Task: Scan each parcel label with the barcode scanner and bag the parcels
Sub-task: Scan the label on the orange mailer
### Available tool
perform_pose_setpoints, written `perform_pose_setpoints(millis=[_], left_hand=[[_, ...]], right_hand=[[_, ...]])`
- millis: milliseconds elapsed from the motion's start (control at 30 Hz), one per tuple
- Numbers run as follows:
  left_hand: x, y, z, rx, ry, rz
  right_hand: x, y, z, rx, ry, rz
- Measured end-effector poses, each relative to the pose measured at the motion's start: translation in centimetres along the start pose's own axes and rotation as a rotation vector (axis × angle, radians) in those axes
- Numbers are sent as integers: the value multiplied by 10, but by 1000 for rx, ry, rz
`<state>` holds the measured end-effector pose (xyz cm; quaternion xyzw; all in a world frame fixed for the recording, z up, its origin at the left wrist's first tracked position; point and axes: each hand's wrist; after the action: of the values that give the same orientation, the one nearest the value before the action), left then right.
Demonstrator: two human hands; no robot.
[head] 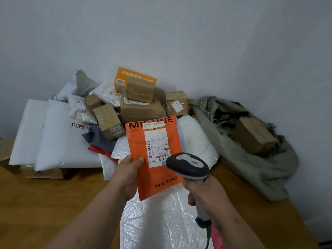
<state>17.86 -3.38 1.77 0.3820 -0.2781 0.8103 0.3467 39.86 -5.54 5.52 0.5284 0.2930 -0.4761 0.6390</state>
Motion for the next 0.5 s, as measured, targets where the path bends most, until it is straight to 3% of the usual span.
perform_pose_setpoints(millis=[300,500], left_hand=[[6,-32,1,-64,-10,-34],[7,-98,-5,-94,-33,-126]], right_hand=[[7,25,-20,132,-64,-16],[26,64,-51,286,-62,-101]])
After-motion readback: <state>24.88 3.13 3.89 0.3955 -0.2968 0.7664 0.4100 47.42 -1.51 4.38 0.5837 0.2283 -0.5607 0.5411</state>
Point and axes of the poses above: each hand's wrist, its own z-axis away from the middle knuckle, its own y-axis out of the back of the hand, x = y × z, and after that the axes turned 14 degrees about x, right-handed
